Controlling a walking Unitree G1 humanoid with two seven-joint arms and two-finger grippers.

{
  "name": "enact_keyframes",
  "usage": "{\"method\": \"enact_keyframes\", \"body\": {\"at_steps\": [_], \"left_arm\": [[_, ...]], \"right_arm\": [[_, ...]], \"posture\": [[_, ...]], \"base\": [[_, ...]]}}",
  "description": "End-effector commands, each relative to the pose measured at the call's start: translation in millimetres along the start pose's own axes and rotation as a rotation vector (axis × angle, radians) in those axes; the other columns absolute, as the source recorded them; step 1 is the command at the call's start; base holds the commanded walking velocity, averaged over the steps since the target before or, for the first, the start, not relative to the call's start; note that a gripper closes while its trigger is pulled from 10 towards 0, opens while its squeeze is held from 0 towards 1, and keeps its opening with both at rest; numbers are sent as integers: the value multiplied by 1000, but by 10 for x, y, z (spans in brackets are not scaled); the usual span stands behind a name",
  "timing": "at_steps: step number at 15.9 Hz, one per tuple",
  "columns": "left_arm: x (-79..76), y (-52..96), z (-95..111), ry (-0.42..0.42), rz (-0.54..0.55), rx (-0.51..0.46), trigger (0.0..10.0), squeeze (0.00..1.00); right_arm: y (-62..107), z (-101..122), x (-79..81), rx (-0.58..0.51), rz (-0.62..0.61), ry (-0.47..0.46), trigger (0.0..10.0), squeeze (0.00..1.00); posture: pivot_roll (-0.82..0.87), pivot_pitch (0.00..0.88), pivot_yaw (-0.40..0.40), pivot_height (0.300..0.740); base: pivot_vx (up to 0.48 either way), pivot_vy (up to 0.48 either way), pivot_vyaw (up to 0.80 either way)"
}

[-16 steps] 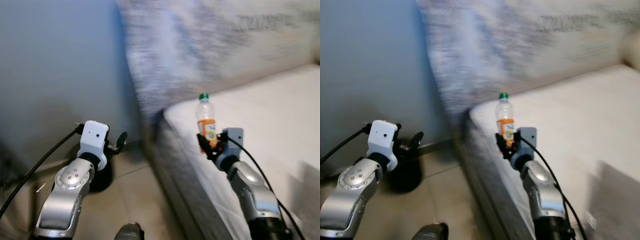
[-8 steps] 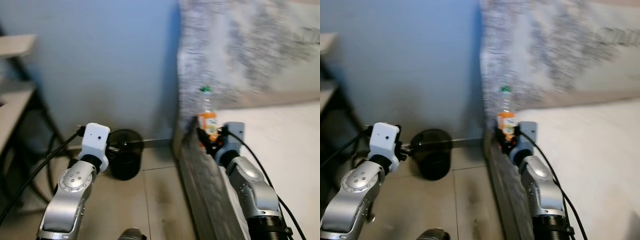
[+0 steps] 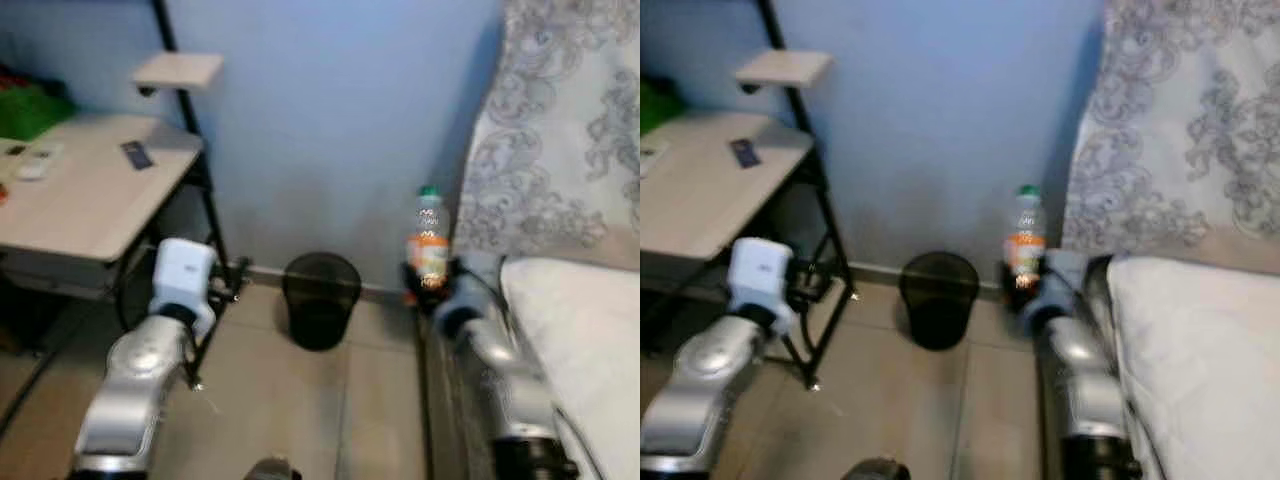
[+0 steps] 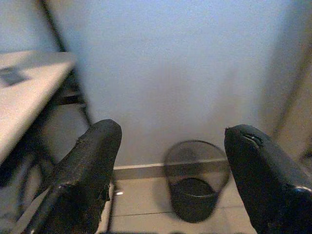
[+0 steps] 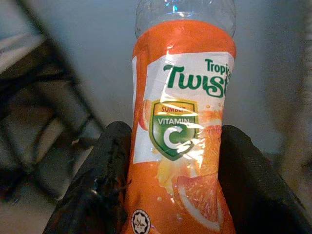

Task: Clean up the room

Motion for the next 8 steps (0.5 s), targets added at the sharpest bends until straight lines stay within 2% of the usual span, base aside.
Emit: {"method": "enact_keyframes", "body": {"at_steps": [1, 3, 8], "left_arm": [[-94, -15, 5, 3, -44, -1, 10000, 0], [-148, -10, -14, -12, -70, 6, 10000, 0], [-163, -1, -25, -13, -70, 0, 10000, 0]], "right_arm": [[29, 65, -84, -22, -32, 32, 10000, 0], [-3, 81, -97, -19, -39, 56, 10000, 0], [-72, 1, -41, 26, -23, 93, 10000, 0]], "posture": [[118, 0, 30, 740], [126, 0, 17, 740], [149, 0, -12, 740]], "base": [[251, 0, 0], [279, 0, 0], [290, 0, 0]]}}
Point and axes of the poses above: a point about 5 cm out from each wrist's last joint towards the gripper, its own y axis pointing back from the gripper into the wrist, its own z axis along the axis of the wrist's last joint, x = y × z, the point moved 6 cm from there along -y, pointing out of the wrist towards the gripper, and after that the axes turned 7 degrees about y, right-handed, at the moved point
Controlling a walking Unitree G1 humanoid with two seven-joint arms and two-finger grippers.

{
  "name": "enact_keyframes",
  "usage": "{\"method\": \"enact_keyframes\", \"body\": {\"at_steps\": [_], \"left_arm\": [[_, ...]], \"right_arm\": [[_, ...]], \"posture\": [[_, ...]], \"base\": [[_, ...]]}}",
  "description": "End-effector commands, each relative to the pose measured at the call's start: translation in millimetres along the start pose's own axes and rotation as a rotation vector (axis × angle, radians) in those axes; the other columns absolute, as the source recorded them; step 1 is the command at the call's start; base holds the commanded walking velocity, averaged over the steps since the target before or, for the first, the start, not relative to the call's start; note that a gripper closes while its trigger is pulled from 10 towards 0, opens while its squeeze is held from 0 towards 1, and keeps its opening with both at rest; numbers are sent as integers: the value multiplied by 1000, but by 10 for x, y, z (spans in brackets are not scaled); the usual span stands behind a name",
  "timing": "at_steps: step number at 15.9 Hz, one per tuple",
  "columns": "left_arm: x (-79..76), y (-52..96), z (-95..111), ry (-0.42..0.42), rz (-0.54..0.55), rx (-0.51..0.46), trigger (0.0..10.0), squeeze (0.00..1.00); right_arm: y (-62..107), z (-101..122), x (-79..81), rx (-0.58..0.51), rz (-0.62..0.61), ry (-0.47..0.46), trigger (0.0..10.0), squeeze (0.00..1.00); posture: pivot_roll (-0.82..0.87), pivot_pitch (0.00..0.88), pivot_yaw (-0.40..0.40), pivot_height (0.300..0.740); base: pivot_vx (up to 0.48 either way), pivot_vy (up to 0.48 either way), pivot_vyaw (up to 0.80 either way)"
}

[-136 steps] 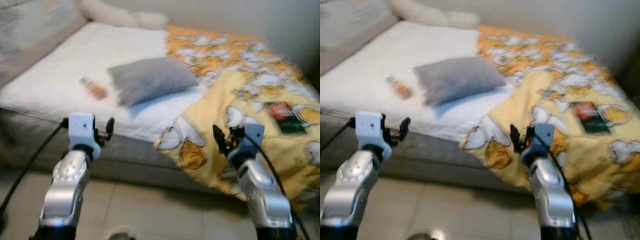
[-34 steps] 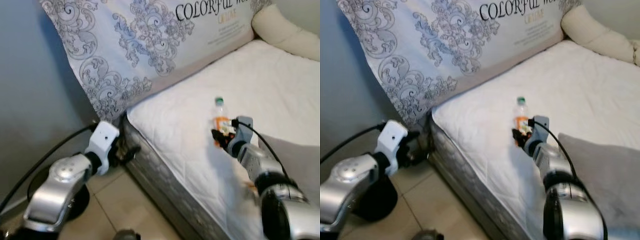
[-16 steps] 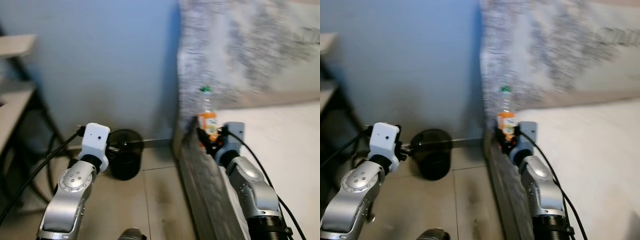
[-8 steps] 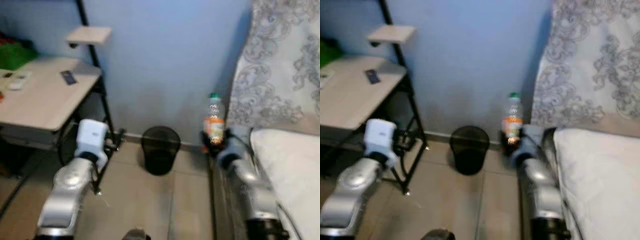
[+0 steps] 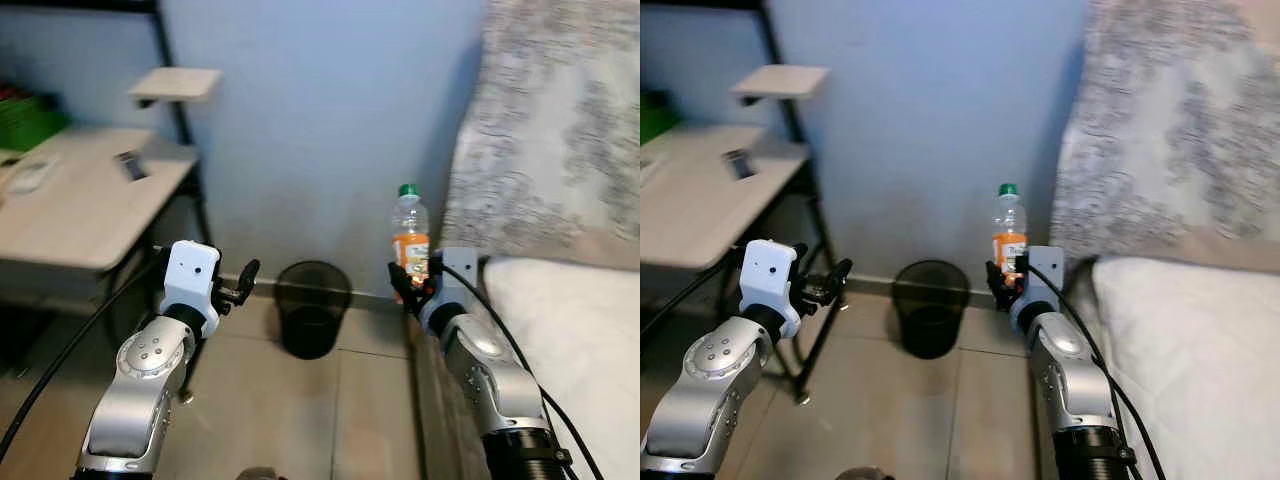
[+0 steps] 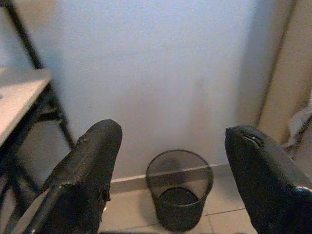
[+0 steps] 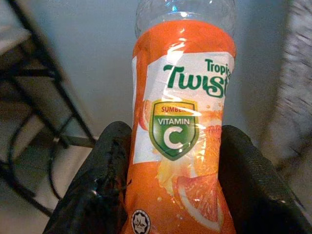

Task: Clean up the room

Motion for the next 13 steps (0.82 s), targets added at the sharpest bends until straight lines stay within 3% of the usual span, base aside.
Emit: {"method": "enact_keyframes", "body": {"at_steps": [1, 13], "left_arm": [[-21, 8, -7, -8, -7, 0, 10000, 0], [81, 26, 10, -11, 19, 5, 10000, 0]], "right_arm": [[-9, 29, -72, 0, -25, 25, 10000, 0], [-108, 87, 0, -19, -3, 19, 10000, 0]], "posture": [[150, 0, -14, 740], [171, 0, -27, 740]], "base": [[292, 0, 0], [306, 0, 0]]}}
Point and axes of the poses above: a point about 5 cm out from each wrist's last joint towards the gripper, its own y axis pointing back from the gripper into the wrist, its own z axis along the axis of the wrist's last joint, x = y × z, the point moved 6 cm from there along -y, pointing out of the wrist towards the gripper, and after that the axes turned 7 degrees about y, right-handed, at the moved point
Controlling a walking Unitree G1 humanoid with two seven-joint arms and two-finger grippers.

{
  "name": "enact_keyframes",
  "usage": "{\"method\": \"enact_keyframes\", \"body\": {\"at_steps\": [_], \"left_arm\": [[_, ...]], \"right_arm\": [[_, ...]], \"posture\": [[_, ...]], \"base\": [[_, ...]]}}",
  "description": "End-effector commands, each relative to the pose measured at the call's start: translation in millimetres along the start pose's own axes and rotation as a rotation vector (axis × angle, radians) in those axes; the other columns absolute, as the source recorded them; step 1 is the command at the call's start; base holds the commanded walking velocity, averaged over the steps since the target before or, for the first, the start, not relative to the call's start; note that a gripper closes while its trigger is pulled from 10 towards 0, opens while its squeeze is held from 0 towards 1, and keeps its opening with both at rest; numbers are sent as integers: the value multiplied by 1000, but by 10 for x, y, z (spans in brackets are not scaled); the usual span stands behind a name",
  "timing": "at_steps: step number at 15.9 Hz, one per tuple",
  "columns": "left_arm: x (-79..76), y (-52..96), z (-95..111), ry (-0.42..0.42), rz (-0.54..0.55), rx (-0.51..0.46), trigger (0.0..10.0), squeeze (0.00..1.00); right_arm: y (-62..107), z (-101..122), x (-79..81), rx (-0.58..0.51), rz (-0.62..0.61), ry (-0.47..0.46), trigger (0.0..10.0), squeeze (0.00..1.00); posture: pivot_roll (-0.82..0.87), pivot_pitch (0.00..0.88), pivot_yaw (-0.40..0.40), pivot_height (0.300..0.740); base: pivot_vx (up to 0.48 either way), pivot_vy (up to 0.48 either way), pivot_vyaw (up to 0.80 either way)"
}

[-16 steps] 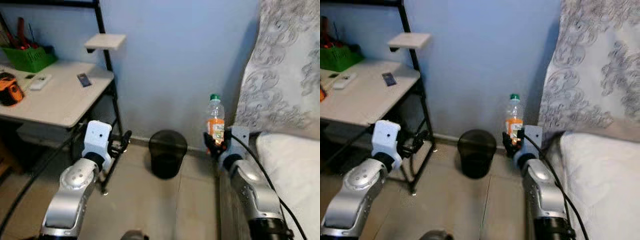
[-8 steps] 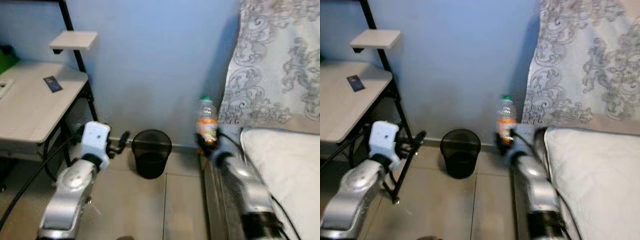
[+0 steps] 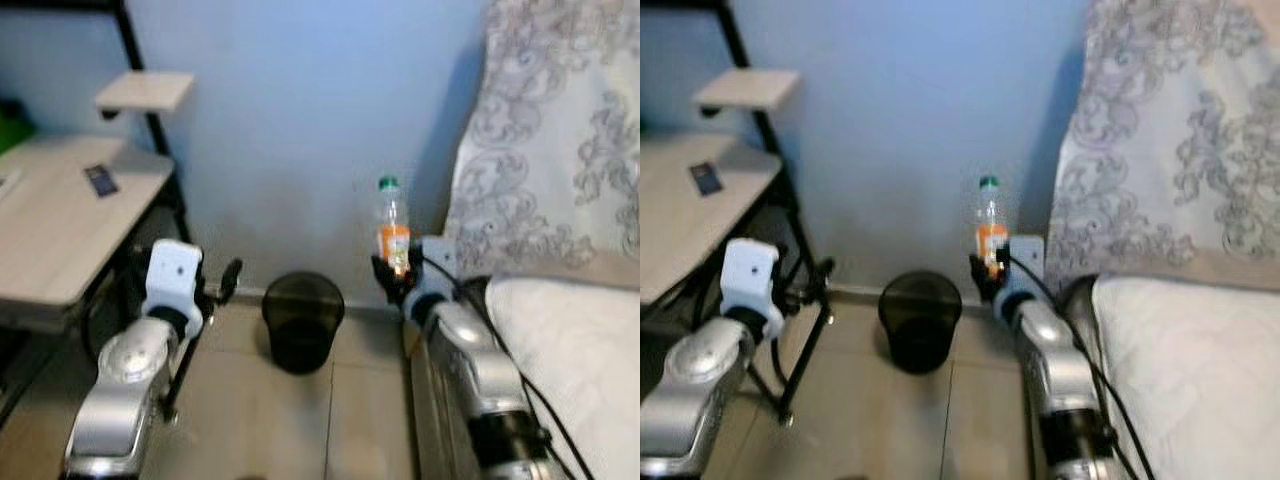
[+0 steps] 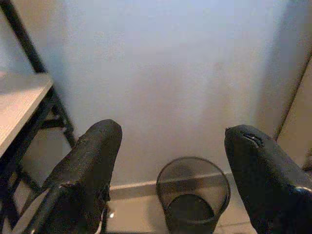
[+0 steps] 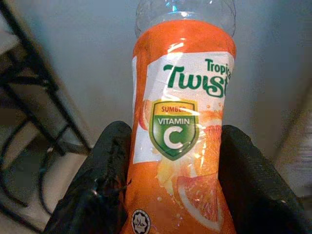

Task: Clean up the room

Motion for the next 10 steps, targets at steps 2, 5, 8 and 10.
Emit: {"method": "enact_keyframes", "body": {"at_steps": [2, 5, 8, 10], "left_arm": [[-88, -18, -3, 7, -23, 2, 10000, 0], [-98, -22, -4, 6, -29, 5, 10000, 0], [-107, -25, -3, 2, -33, 6, 10000, 0], [-104, -25, 0, 0, -33, 7, 10000, 0]], "right_arm": [[33, -29, -157, 4, -39, -13, 10000, 0], [14, -22, -143, 11, -27, 30, 10000, 0], [6, -42, -161, 21, -37, 16, 10000, 0], [-2, -39, -130, 23, -17, 72, 10000, 0]], "posture": [[171, 0, -29, 740], [172, 0, -29, 740], [174, 0, -30, 740], [175, 0, -28, 740]], "base": [[315, 0, 0], [312, 0, 0], [312, 0, 0], [317, 0, 400]]}}
Point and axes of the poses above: a point about 5 cm out from each wrist's last joint towards the gripper, its own y axis pointing back from the gripper into the wrist, its own z axis along the axis of the wrist's last joint, x = y × z, the point moved 6 cm from there along -y, pointing out of the wrist towards the gripper, and after that the axes turned 7 degrees about y, right-handed, at the moved point
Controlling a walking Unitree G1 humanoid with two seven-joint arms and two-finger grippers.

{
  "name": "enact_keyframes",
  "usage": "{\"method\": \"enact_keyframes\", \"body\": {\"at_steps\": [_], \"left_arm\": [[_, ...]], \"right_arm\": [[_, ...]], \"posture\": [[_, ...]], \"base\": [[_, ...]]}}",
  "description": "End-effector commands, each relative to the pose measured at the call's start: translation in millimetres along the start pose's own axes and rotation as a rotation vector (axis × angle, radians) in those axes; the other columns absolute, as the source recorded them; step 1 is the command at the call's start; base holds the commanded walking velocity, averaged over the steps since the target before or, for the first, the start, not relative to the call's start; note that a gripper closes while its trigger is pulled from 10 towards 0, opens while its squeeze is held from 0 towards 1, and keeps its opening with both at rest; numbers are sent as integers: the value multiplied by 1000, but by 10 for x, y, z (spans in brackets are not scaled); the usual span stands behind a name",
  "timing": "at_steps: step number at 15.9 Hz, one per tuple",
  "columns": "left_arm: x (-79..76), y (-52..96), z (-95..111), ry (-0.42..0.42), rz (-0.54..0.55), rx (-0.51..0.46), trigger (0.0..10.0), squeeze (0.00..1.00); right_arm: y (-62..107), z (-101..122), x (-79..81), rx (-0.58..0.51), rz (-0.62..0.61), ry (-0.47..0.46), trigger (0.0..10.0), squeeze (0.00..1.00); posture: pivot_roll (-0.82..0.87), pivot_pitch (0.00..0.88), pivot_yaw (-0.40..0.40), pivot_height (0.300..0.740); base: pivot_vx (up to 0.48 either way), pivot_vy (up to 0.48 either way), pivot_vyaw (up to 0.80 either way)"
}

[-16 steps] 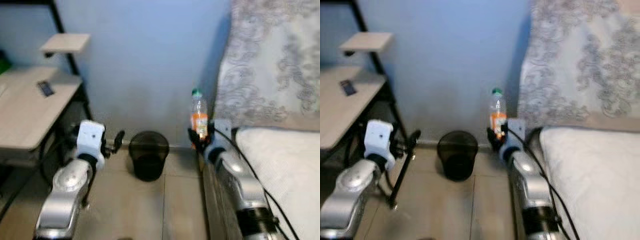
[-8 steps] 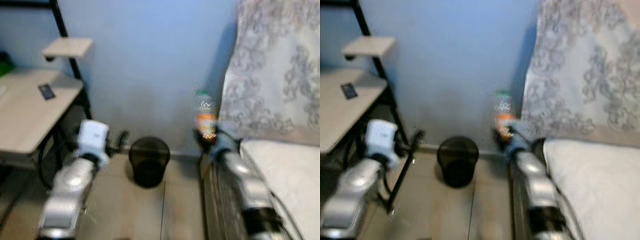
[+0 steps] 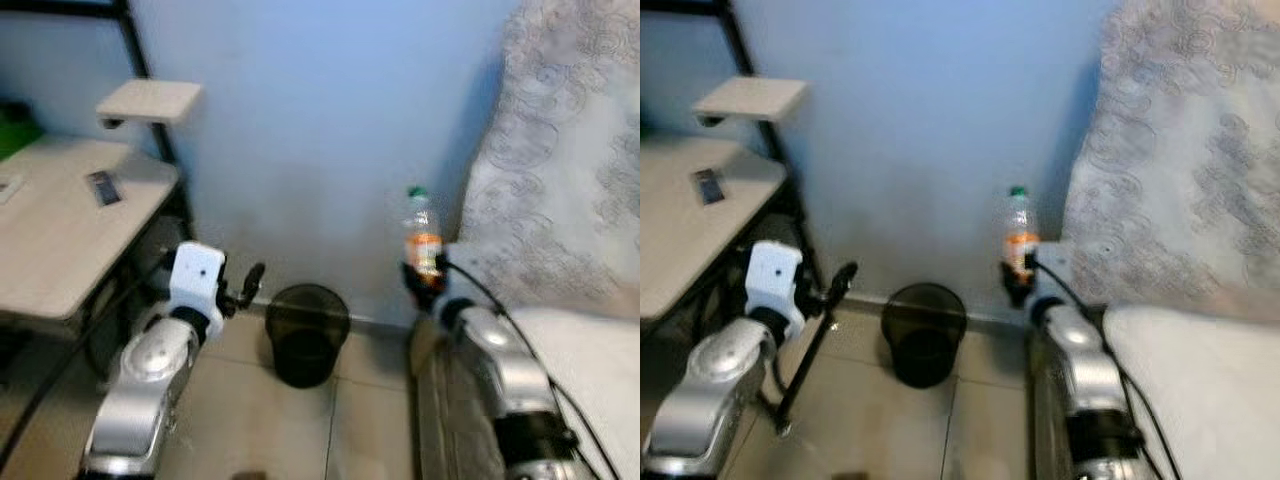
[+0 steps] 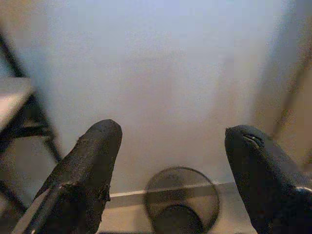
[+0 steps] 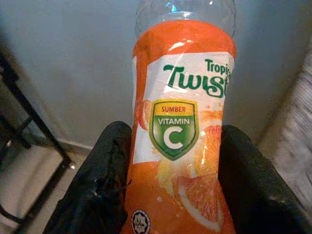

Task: Clean up the room

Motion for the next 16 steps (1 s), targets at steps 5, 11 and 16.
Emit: {"method": "enact_keyframes", "body": {"at_steps": [5, 11, 16], "left_arm": [[73, 16, -3, -10, 17, 10, 10000, 0], [63, 14, -8, -13, 9, 14, 10000, 0], [43, 17, -20, -20, -3, 18, 10000, 0]], "right_arm": [[-49, 72, 144, -21, 24, -14, 10000, 0], [-57, 66, 156, -17, 26, -5, 10000, 0], [-61, 41, 147, -7, 26, 17, 10000, 0]], "posture": [[174, 0, -27, 740], [175, 0, -27, 740], [172, 0, -26, 740]], "base": [[317, 0, 294], [315, 0, 0], [317, 0, 0]]}}
Point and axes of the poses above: a point about 5 cm out from each wrist's last joint towards the gripper, its own y axis pointing back from the gripper into the wrist, its own z axis along the axis of the wrist's last joint, x = y × z, the point moved 6 cm from there along -y, pointing out of the wrist towards the gripper, and after that the axes turned 7 degrees about y, right-handed, at the moved point
